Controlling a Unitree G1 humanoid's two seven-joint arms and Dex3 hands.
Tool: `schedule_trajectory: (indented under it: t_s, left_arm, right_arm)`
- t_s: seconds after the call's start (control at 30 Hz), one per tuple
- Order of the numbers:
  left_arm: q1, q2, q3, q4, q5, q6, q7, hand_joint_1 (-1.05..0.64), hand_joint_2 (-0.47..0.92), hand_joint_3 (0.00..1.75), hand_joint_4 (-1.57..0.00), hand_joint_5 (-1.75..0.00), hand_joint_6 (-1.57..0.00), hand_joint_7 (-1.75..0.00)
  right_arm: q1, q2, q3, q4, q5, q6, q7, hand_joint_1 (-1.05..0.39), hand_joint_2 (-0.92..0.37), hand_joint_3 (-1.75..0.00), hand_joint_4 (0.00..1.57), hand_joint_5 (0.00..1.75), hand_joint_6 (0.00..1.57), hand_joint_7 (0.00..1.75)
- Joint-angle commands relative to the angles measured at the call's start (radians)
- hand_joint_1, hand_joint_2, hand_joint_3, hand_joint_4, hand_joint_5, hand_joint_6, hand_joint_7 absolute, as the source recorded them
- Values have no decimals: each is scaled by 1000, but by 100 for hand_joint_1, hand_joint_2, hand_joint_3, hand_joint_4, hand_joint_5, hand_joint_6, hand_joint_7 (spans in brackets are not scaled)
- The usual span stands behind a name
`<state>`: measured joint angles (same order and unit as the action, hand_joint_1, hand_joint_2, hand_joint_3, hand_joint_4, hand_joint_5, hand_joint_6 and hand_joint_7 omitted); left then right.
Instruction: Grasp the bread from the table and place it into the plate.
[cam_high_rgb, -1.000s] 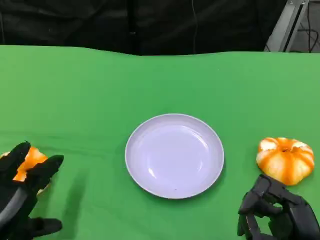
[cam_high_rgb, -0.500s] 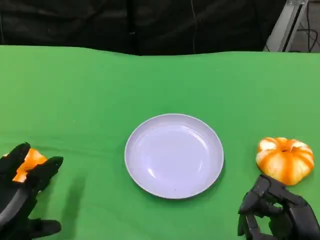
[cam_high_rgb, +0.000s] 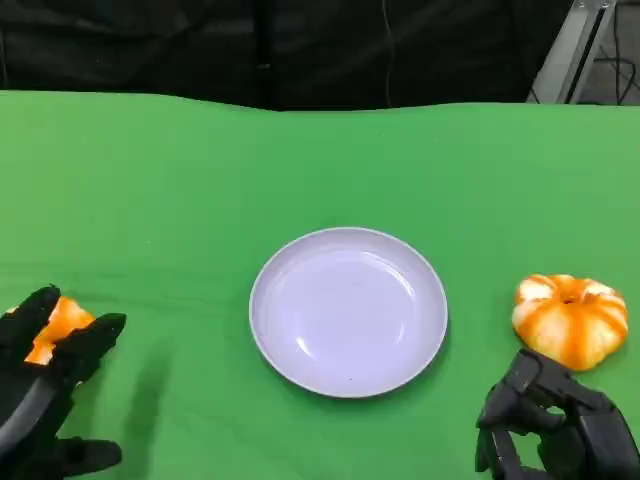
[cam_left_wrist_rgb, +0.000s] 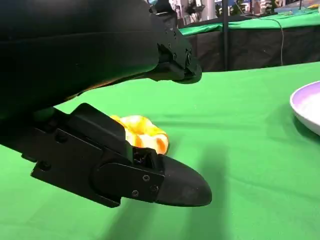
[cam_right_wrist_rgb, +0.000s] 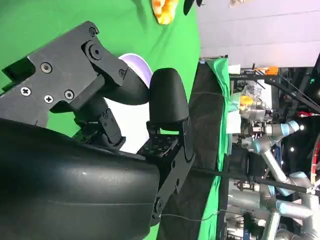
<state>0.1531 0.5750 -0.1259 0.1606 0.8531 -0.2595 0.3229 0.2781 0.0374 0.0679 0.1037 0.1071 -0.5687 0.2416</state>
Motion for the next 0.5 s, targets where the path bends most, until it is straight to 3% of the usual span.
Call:
schedule_trajectory:
  t_s: [0.03, 0.5]
  left_arm:
    - [-7, 19, -1, 3, 0, 5, 12, -99, 92, 27, 0, 0, -26, 0]
    - [-7, 12, 16, -29, -4, 45, 10, -98, 92, 28, 0, 0, -28, -1]
  right_arm:
    - [-4, -9, -7, 5, 11, -2, -1, -16, -52, -127, 83, 175, 75, 156]
    - [-8, -9, -8, 12, 12, -8, 1, -15, -52, -127, 83, 175, 74, 157]
